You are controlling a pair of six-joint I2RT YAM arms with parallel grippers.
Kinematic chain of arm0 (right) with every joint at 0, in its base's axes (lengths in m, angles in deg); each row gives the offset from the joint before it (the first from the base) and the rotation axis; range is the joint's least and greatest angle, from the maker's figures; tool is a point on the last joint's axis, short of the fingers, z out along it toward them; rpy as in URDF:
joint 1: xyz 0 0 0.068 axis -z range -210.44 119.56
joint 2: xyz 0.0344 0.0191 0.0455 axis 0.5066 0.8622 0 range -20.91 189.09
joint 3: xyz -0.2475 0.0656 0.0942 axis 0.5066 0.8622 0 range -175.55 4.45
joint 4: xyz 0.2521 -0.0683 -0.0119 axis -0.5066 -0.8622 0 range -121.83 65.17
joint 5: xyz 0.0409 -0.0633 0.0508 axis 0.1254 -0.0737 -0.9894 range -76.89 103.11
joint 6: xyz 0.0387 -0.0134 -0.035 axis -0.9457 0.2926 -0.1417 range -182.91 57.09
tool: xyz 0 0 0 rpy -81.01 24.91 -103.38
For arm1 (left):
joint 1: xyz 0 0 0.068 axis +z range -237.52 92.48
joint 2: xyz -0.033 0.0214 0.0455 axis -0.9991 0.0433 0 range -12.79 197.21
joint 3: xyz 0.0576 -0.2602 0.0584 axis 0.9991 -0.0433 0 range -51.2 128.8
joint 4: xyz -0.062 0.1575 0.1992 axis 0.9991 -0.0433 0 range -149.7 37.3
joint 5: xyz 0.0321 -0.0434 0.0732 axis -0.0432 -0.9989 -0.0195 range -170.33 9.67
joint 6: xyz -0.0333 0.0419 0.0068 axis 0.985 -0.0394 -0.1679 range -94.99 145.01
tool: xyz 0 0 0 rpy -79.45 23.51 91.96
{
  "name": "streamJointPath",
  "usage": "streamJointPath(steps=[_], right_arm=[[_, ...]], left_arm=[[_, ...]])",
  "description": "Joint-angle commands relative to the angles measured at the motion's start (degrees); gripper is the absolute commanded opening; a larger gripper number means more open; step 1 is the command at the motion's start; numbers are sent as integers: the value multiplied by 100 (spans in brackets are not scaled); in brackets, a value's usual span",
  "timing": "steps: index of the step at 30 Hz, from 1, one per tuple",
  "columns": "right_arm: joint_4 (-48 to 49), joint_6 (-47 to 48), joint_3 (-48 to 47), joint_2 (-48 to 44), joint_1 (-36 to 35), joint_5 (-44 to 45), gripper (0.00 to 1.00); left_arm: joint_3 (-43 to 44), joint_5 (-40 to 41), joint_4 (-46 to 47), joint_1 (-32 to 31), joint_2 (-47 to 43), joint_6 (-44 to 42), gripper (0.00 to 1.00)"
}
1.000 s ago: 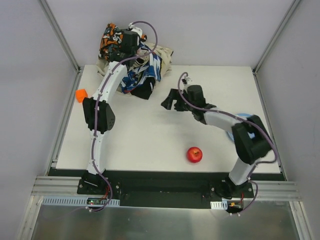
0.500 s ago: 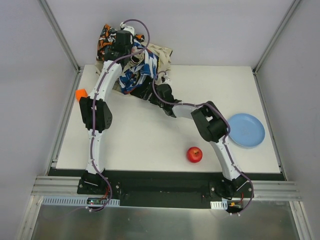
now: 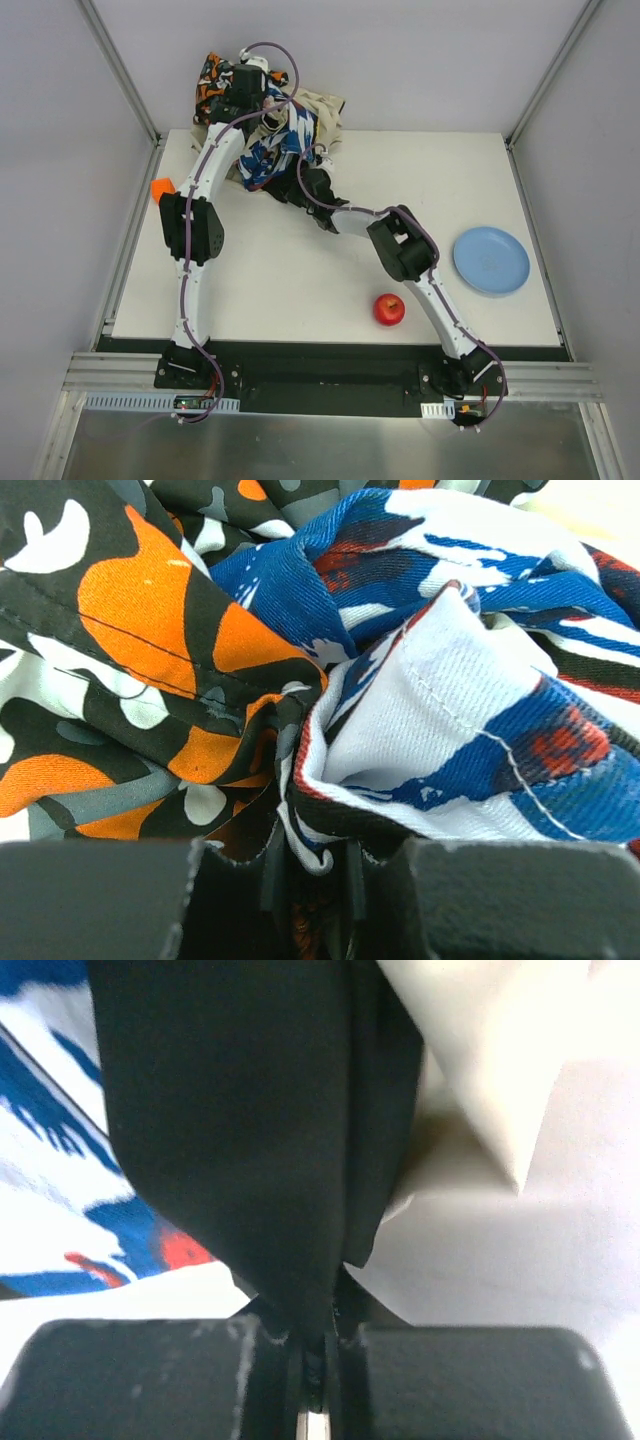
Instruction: Pick out a specific cloth from the pile
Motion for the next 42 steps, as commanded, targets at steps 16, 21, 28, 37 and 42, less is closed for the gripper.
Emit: streamJointPath(steps=[16, 21, 28, 37, 42], right_arm=[[-160, 3087, 3711, -5974, -97, -1847, 1], [-977, 3747, 3492, -7029, -97, -2032, 1], [-2339, 4784, 2702, -8207, -106, -1673, 1], [-3553, 5698, 1752, -9139, -106, -303, 0], [-3791, 6304, 1383, -9368, -89, 708, 1]], left_arm=[[-1039, 1036, 624, 205, -108, 1005, 0], [-1171, 1133, 404, 205, -90, 1093, 0], [-1215, 1054, 140, 196, 33, 1067, 0], [-1022, 1352, -194, 205, 358, 953, 0], [-987, 1388, -273, 196, 384, 953, 0]])
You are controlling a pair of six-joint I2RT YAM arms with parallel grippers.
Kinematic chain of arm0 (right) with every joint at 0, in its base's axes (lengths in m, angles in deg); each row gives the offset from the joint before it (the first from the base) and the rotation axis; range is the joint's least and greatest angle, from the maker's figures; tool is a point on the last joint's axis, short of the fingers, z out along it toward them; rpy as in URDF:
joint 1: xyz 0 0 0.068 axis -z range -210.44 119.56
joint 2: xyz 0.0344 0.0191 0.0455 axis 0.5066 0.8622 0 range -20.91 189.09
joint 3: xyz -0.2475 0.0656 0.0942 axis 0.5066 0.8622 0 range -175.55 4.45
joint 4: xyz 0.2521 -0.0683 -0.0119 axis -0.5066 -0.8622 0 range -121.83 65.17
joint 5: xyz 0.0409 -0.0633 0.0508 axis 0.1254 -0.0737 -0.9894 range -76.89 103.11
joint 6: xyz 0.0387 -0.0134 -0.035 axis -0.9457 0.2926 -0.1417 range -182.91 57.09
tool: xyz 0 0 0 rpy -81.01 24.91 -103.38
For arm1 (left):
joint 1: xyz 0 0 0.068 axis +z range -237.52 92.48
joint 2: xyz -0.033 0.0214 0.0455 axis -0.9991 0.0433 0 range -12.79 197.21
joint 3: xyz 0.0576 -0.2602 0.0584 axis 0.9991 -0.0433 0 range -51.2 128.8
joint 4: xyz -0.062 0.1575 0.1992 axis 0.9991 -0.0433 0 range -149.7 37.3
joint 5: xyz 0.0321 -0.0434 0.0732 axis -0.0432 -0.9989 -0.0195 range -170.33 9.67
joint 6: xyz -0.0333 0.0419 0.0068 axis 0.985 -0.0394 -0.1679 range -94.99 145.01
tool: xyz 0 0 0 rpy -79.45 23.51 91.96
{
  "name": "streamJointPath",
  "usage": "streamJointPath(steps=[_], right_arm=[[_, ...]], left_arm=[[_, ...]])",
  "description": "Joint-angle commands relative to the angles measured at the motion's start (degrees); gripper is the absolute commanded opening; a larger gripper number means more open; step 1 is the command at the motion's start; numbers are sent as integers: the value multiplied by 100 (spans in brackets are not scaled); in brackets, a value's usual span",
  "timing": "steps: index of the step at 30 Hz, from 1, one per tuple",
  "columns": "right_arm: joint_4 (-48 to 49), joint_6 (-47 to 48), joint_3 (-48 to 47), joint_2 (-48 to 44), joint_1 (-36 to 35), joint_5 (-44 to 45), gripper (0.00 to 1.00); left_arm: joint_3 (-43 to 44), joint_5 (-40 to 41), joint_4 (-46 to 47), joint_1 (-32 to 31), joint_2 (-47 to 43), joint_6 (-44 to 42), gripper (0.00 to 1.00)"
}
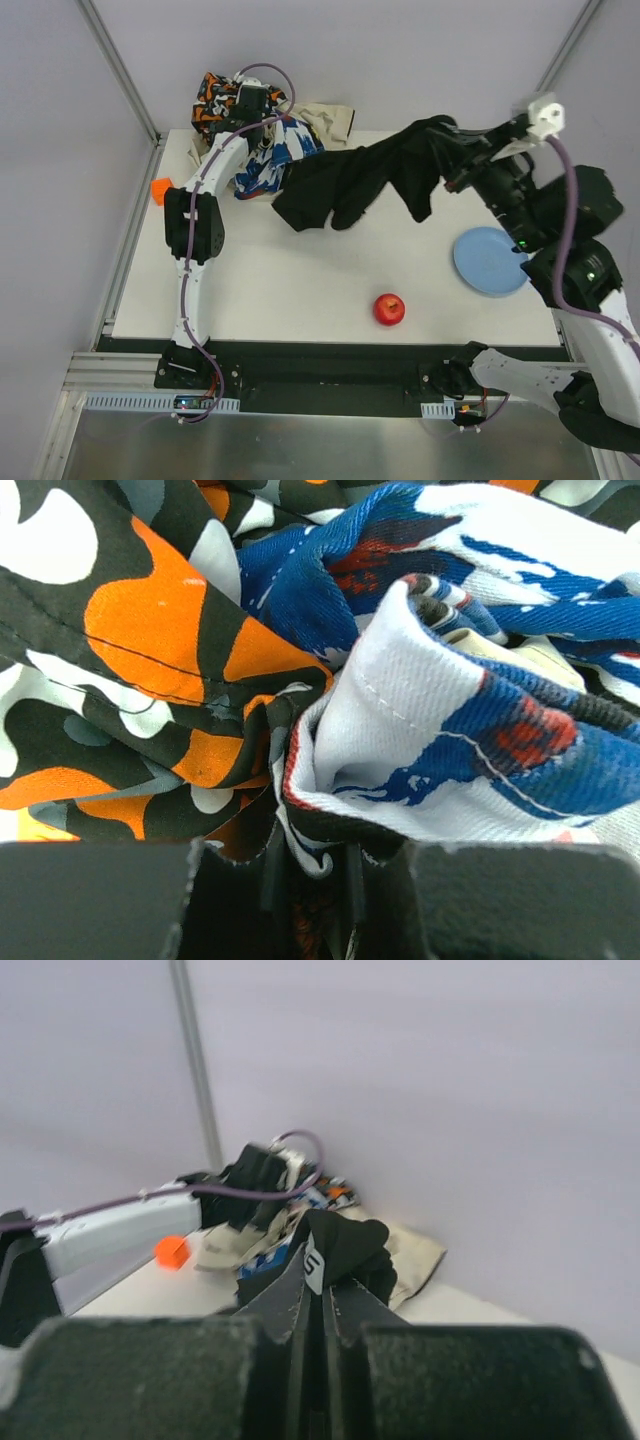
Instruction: Pick out a specific cloth from the pile
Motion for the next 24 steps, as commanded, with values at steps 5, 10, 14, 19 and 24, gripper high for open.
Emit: streamJointPath(steps=[5, 10, 14, 19, 24], right_arm=[[399, 1534, -765, -309, -1, 1969, 0], [602, 2274, -1239, 77, 113, 2525, 1], [602, 2222, -1862, 586, 306, 2333, 0], [611, 1950, -2566, 1315, 815, 1938, 0], [611, 1107, -3059, 1992, 1685, 1244, 0]], left_arm=[[69, 485, -571, 161, 330, 131, 0], [8, 82, -711, 161, 260, 202, 0], [-185, -743, -817, 161, -91, 386, 5], [-519, -2245, -852, 153, -863, 430, 67], [-888, -3169, -870, 144, -1891, 544, 99]])
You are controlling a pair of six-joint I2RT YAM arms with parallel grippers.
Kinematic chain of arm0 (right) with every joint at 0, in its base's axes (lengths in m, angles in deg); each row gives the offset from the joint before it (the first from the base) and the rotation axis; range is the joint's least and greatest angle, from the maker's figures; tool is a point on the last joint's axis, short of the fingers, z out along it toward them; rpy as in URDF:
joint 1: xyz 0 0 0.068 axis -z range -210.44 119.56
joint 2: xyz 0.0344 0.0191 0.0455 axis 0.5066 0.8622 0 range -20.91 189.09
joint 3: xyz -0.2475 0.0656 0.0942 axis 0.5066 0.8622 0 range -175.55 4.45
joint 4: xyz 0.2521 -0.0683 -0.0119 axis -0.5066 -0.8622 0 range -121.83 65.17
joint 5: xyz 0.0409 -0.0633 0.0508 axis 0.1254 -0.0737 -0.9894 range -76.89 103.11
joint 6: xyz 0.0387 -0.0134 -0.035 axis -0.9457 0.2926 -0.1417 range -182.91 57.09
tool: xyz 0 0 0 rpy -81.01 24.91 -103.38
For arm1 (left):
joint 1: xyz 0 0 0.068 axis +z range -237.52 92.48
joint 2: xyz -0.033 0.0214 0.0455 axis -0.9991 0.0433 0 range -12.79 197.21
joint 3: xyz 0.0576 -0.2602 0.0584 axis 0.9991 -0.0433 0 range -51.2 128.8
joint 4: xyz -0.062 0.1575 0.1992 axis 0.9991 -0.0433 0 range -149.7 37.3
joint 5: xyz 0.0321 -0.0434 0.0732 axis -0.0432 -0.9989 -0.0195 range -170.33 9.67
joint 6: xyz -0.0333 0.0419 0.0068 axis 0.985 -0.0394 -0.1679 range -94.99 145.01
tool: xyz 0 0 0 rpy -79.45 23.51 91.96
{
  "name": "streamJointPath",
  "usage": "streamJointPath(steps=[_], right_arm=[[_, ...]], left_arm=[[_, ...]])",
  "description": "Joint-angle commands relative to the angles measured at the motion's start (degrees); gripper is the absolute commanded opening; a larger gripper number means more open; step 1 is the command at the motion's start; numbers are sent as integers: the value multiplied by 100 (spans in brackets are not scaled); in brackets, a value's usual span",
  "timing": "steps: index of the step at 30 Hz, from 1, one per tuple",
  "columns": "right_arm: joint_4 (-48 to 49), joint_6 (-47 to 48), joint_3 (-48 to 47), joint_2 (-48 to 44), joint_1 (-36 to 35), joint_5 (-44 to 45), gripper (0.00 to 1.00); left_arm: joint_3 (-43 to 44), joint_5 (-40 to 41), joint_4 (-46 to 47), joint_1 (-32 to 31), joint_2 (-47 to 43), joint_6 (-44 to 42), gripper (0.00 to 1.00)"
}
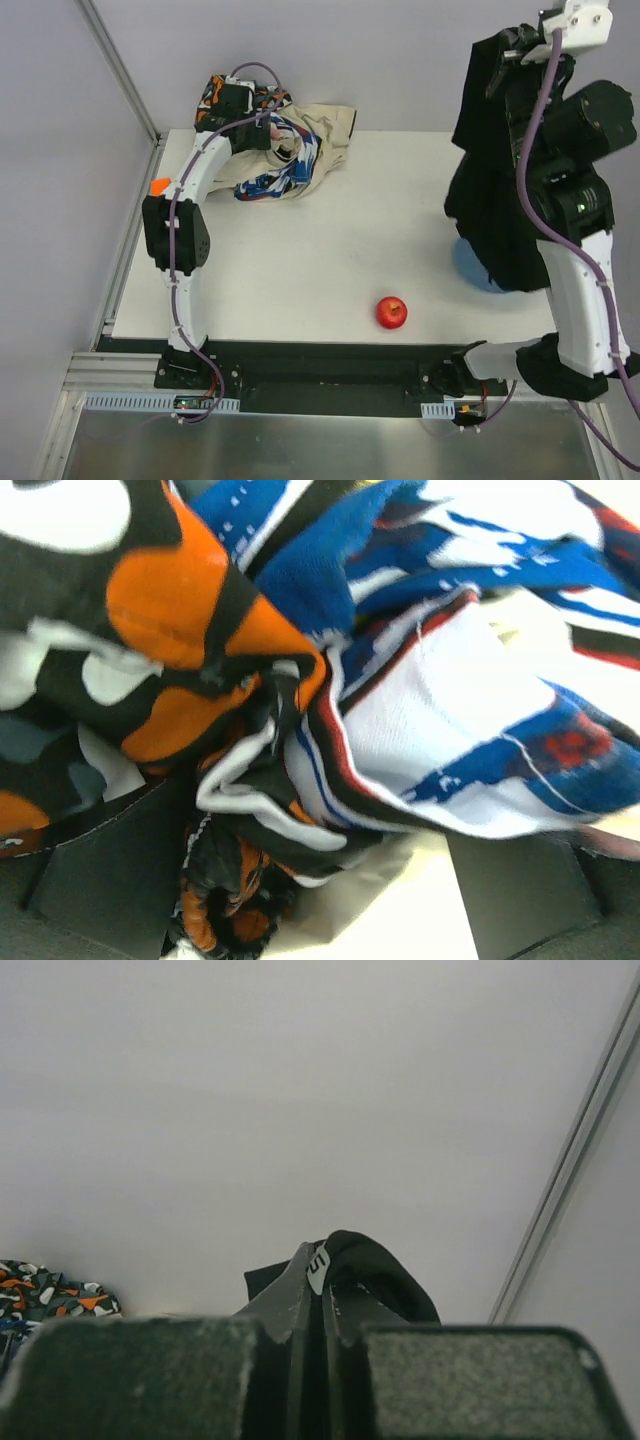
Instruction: Pick out a specific cloth from the pile
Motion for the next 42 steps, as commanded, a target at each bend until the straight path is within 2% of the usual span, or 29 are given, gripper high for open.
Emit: streamJointPath(steps=[1, 6, 11, 14, 17, 25, 29, 33, 38, 42], right_arm=[[386, -839, -539, 513, 704, -724, 1], [386, -1762, -935, 1295, 1557, -1340, 0], [789, -2308, -296, 1587, 2033, -1630, 1], [1140, -2423, 276, 1613, 2130, -1684, 0], [1387, -2502, 444, 1753, 2174, -1631, 0], [1396, -2519, -82, 2518, 2349, -1797, 1], [1353, -2677, -189, 2931, 2402, -2078, 0], [1527, -3177, 679, 2976, 2411, -2702, 0], [1852, -4152, 2699, 3020, 2508, -2843, 0], [2555, -5111, 4160, 3186, 2648, -2905, 1]], left_arm=[[-305, -1365, -275, -7, -1226, 289, 99], [-805, -1998, -266, -51, -2298, 447, 99], [-1324, -2588, -266, -147, -3090, 465, 99], [-1579, -2378, -266, -218, -3433, 605, 99], [-1843, -2298, -249, -244, -3627, 833, 99], [-2581, -1991, -143, -358, -3899, 1316, 99], [-3292, -1859, 207, -402, -4338, 1563, 99], [-4345, -1710, 647, -411, -4944, 1887, 99], [-5410, -1272, 832, -411, -5621, 2318, 99], [-6087, -1121, 841, -411, -6035, 2582, 99]])
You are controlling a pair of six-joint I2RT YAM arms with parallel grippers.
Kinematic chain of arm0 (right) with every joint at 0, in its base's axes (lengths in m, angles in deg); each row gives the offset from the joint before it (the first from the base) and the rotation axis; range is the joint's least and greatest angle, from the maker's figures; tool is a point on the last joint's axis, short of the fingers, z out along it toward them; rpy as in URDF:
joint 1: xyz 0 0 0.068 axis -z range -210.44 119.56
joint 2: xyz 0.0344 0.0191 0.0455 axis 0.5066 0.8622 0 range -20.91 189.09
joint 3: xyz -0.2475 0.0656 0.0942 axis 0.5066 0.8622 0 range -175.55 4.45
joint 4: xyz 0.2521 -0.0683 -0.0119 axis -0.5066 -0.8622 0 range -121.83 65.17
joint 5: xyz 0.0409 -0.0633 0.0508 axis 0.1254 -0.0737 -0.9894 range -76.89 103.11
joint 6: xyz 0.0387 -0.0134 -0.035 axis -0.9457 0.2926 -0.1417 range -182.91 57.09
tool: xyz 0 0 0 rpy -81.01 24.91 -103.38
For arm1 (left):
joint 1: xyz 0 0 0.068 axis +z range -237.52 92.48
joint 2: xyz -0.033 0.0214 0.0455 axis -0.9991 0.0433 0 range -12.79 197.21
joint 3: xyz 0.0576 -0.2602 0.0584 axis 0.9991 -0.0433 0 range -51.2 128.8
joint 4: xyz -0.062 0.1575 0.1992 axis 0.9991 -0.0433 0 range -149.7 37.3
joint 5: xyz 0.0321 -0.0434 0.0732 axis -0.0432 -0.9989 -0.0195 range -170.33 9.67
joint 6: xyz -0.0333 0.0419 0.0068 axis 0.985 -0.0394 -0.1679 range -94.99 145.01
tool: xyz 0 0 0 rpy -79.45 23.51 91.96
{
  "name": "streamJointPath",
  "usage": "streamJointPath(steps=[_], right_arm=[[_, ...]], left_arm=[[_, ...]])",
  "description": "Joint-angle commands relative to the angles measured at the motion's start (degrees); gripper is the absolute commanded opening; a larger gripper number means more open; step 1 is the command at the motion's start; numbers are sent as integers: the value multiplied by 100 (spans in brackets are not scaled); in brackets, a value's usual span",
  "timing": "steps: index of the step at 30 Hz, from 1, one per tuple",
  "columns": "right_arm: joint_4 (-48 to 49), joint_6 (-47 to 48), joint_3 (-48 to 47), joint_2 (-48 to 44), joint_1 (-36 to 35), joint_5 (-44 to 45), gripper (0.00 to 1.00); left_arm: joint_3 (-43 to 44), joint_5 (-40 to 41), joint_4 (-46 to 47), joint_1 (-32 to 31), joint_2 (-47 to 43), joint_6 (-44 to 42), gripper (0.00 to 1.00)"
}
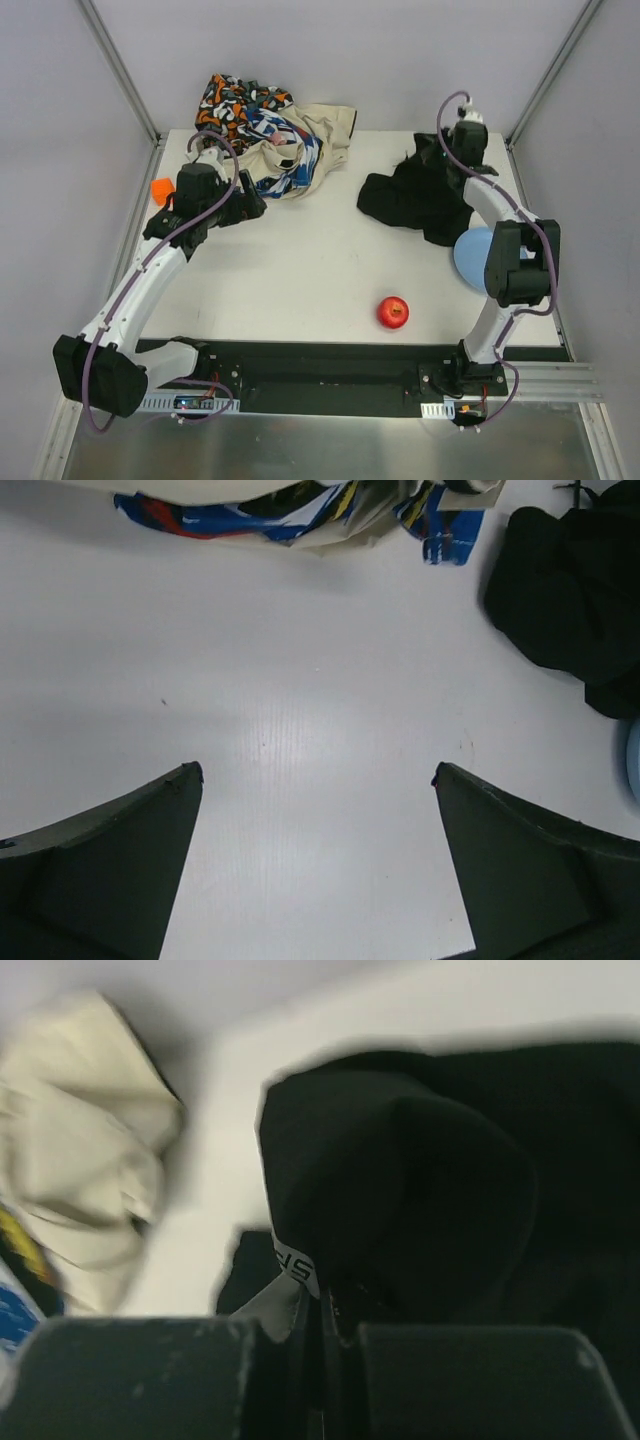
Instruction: Pick out a specific cloth from the pile
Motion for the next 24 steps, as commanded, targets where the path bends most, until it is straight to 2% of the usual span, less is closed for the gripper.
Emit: streamJointPath(steps=[1, 3, 6, 8, 11, 12, 18, 24], right_arm=[[901, -1256, 1208, 209, 185, -252, 2], [929, -1353, 1377, 385, 203, -382, 10], [816, -1380, 1273, 430, 273, -953, 33], [361, -1039, 1001, 185, 265, -1078, 53], [-545, -407, 649, -499, 264, -1078, 89], [-913, -222, 657, -815, 264, -1043, 96], [-2567, 420, 1490, -2793, 264, 62, 96], [-2771, 624, 3387, -5007, 256, 1197, 95]], left_arm=[[-615, 331, 251, -24, -473, 506, 99], [-870, 331, 251, -24, -666, 577, 99], [-1222, 401, 242, -24, -947, 708, 99], [-1407, 401, 216, -24, -1105, 761, 99], [-1670, 401, 190, -24, -1378, 884, 99], [-1767, 540, 172, -24, -1448, 928, 99], [-2084, 647, 23, -24, -1870, 1034, 99], [-2216, 849, -180, -24, -2196, 1166, 99]])
